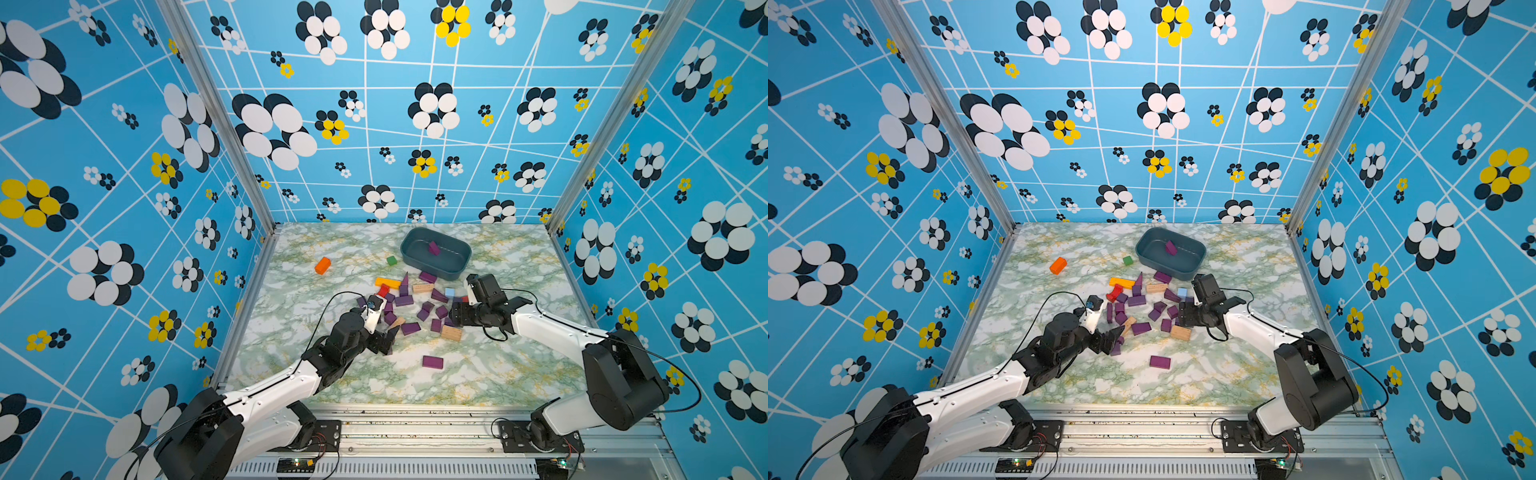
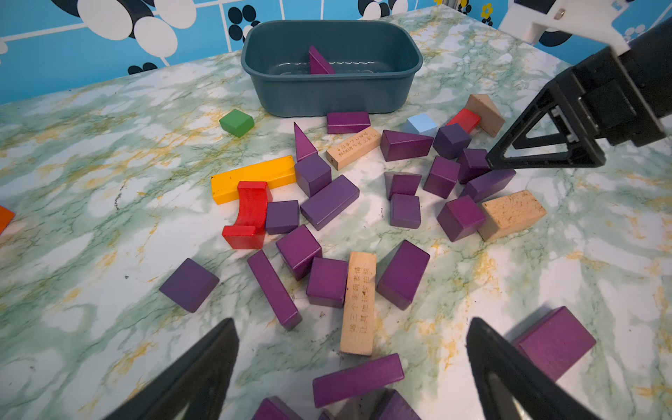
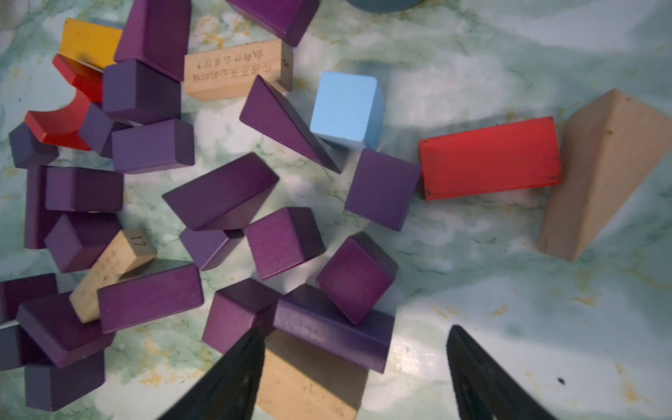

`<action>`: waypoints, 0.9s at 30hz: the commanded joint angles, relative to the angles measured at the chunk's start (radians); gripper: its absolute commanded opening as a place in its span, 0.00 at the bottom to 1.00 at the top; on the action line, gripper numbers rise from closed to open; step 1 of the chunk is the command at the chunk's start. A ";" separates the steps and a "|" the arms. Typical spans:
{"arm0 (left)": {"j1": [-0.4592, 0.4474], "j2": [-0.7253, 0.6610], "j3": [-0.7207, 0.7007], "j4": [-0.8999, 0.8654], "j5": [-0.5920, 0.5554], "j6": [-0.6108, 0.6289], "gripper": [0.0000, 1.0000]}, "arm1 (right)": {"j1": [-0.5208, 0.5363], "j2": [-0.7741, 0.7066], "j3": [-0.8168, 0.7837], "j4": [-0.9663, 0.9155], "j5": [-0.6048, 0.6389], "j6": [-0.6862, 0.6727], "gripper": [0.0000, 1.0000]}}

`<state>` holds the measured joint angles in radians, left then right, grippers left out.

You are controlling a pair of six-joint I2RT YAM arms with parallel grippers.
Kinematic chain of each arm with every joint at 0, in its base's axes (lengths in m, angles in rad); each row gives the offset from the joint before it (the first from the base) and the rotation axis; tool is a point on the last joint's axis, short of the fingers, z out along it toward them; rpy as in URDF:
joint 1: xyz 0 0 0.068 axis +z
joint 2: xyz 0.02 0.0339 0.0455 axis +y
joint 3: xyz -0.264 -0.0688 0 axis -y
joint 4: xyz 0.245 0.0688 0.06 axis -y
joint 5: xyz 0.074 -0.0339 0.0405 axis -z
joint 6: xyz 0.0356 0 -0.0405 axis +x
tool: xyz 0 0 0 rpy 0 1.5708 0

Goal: Pick purple bricks into the storage bin
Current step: Pick up the building block from the center of the board.

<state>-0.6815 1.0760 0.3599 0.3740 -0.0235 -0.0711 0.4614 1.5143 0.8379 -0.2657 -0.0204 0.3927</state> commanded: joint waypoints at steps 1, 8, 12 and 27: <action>-0.008 -0.027 -0.039 0.145 0.036 -0.005 0.99 | 0.019 0.037 0.040 -0.075 0.052 0.002 0.78; -0.015 -0.024 -0.092 0.226 0.147 -0.010 0.99 | 0.058 0.091 0.074 -0.099 0.069 0.019 0.77; -0.022 -0.018 -0.087 0.216 0.141 -0.004 0.99 | 0.068 0.116 0.085 -0.096 0.073 0.036 0.77; -0.034 0.047 -0.069 0.226 0.141 -0.009 1.00 | 0.075 0.155 0.093 -0.059 0.103 0.096 0.70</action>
<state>-0.7094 1.1168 0.2768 0.5800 0.1062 -0.0711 0.5301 1.6505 0.9058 -0.3267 0.0681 0.4614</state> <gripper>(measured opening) 0.995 0.705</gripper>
